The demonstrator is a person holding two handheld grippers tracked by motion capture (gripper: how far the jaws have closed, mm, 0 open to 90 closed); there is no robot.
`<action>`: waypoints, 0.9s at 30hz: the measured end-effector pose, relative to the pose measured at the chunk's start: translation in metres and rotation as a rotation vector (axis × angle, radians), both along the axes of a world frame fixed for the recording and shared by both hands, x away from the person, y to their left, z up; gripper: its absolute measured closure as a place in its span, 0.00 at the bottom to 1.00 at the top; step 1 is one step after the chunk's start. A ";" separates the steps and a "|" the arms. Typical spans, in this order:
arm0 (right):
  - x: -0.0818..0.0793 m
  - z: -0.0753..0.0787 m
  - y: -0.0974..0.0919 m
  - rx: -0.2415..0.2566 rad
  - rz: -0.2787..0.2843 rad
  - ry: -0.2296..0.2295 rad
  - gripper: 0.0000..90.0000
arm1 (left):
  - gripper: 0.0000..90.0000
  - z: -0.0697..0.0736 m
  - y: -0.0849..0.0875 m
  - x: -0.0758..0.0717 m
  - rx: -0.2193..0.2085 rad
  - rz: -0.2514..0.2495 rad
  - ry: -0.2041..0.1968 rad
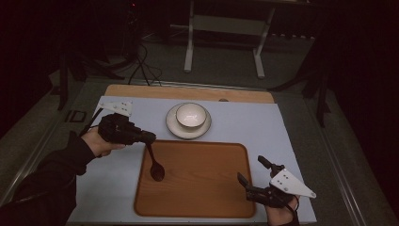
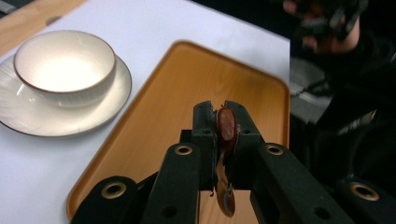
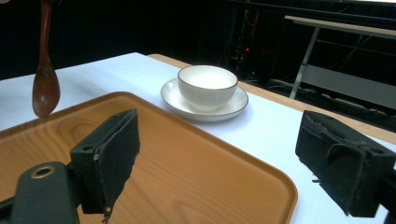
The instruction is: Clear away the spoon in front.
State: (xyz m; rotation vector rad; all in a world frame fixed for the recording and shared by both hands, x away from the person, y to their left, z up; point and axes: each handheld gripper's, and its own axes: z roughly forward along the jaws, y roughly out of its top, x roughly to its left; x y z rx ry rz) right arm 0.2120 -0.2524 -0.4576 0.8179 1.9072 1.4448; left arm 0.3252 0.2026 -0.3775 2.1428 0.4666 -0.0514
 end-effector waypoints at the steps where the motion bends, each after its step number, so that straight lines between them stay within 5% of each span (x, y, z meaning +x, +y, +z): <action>1: 0.000 0.000 0.000 -0.001 0.001 0.002 0.15 | 0.93 -0.003 -0.002 -0.002 0.023 -0.023 0.011; 17: 0.001 -0.001 0.000 -0.008 0.005 0.008 0.15 | 0.93 -0.042 -0.019 -0.005 0.107 -0.105 0.151; 23: 0.001 -0.001 0.000 -0.007 0.006 0.011 0.15 | 0.93 -0.055 -0.021 -0.001 0.070 -0.124 0.170; 27: 0.002 -0.002 0.001 -0.010 0.009 0.013 0.15 | 0.91 -0.063 -0.018 0.002 0.029 -0.105 0.141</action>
